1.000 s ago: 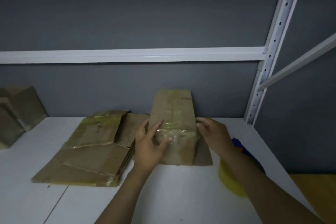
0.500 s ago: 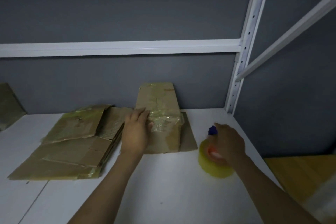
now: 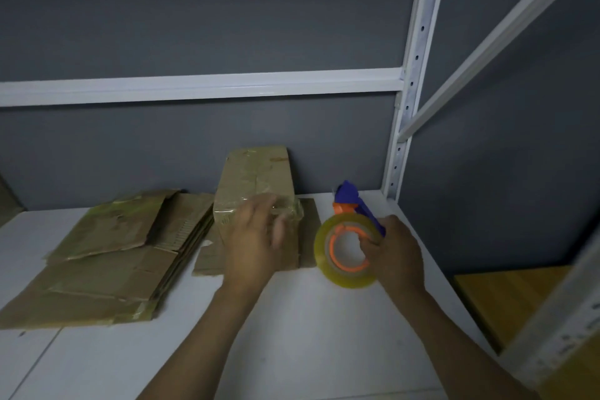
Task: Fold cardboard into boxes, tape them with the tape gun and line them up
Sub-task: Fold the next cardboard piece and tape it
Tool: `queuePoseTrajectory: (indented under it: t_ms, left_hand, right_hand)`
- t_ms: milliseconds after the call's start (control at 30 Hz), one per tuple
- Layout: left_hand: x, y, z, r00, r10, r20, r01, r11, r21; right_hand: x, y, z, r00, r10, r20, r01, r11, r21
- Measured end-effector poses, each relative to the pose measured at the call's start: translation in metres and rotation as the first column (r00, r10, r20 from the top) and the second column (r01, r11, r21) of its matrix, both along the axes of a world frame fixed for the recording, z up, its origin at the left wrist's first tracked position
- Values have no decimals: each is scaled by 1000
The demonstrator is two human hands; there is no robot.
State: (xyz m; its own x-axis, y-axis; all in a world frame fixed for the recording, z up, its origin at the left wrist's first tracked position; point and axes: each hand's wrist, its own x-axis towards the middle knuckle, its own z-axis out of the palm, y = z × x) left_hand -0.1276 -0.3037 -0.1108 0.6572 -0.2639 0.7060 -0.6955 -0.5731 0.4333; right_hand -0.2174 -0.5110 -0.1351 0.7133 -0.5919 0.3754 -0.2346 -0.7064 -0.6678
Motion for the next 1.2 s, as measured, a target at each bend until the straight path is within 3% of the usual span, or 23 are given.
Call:
queuePoseTrajectory:
  t_ms: [67,133,167,233,333,433,533,633,700,800,933,1067,1200]
  left_hand:
    - [-26,-14,20,916,-217,-338,209,976,-61]
    - [-39,-23,26,749,-398,-530,309,917,-251]
    - [-42,-24,27,720,-440,-537,284,892,-351]
    - [-43,-20,25,749,-447,-489,218,863,-456]
    - [-43,-11,26,742,-501,-445,240,819,-521]
    - [-45,1,48,765,-453,-459,157,821,-549]
    - [-36,9,80,685,-453,-570,1,784,-621]
    - [-30,13,103,609,-518,-601,-18,749,-663]
    - [-22,16,103,643,-479,-597,-18,770,-638]
    - [-5,22,90,674,-382,-632,-71,818,-570]
    - [13,34,76,714,-311,-627,-142,813,-565]
    - [37,55,68,766,-208,-609,-218,806,-550]
    - [55,76,59,754,-60,-654,-309,846,-434]
  right_hand:
    - [-1,9,23,985,29,169,-43,996,77]
    - [2,10,43,949,110,296,-161,975,154]
    - [3,9,53,921,179,345,-257,947,194]
    - [5,4,69,844,364,393,-484,833,267]
    - [7,4,84,702,602,379,-711,623,326]
    - [10,8,91,648,670,363,-758,613,224]
    - [14,12,95,640,727,249,-766,631,124]
    - [16,16,96,628,759,173,-776,628,62]
    - [18,16,97,643,754,136,-764,644,41]
    - [22,14,104,701,711,-62,-712,691,-122]
    - [32,10,115,730,636,-250,-683,664,-305]
    - [42,-4,118,768,559,-312,-640,668,-379]
    - [53,-15,122,753,500,-429,-653,648,-392]
